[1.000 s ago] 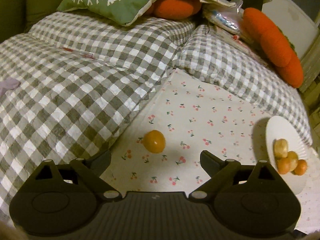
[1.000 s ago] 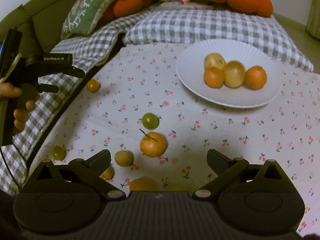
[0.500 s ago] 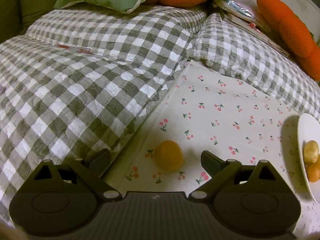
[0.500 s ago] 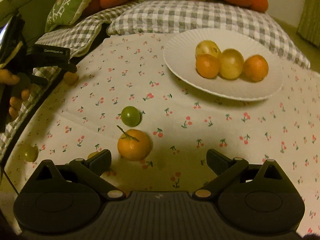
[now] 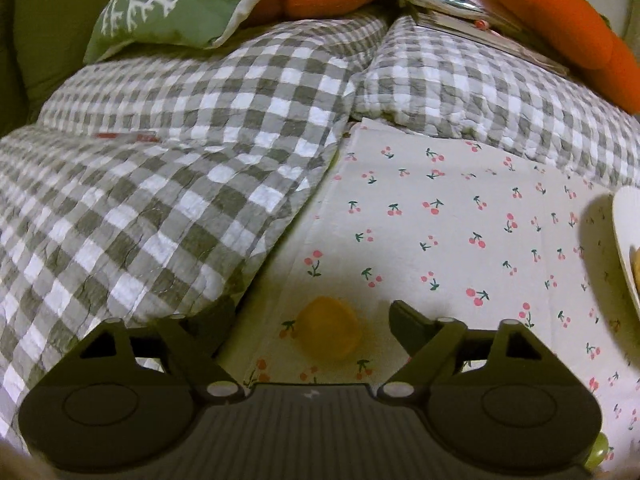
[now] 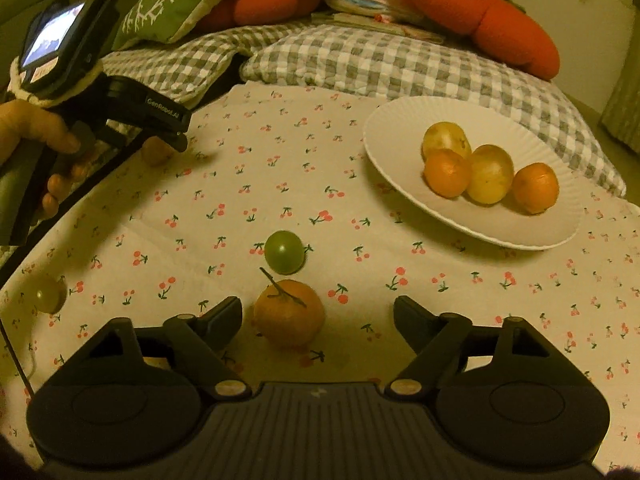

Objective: Organize fruits
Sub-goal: 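Grasp a small tangerine with the left tool while the right tool grasps a tangerine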

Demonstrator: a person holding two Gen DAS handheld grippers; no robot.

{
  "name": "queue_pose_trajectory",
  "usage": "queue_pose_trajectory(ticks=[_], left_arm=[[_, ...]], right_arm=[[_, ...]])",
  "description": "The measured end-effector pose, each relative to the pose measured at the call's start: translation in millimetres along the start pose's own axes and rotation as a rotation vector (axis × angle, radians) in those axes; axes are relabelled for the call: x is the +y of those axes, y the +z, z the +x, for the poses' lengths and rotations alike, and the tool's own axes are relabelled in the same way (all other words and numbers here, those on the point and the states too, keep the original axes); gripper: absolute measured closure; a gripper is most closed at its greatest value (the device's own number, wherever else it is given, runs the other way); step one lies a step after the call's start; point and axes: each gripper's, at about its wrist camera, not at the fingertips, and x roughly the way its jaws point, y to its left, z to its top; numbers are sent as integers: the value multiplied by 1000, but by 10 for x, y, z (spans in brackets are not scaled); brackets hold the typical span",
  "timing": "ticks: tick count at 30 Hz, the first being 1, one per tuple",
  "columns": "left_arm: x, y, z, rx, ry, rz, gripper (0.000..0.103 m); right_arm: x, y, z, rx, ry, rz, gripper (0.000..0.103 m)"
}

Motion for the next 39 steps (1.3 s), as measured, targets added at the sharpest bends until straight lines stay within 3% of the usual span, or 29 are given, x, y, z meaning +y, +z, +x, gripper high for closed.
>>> queue_pose_trajectory(ticks=[5, 17, 18, 22, 24, 39], left_arm=[[-52, -12, 45, 15, -6, 22, 35], [-63, -21, 77, 31, -29, 15, 46], [-60, -22, 76, 31, -35, 13, 51], [-54, -23, 52, 31, -74, -3, 73], [-68, -21, 45, 27, -78, 1, 85], [-32, -18, -33, 22, -115, -114, 86]], right_arm=[[30, -22, 66, 12, 4, -4, 32], [21, -26, 143, 16, -1, 8, 36], [25, -28, 139, 13, 0, 3, 39], [61, -21, 107, 2, 29, -20, 67], [92, -23, 102, 0, 25, -31, 68], [114, -3, 60, -10, 32, -32, 69]])
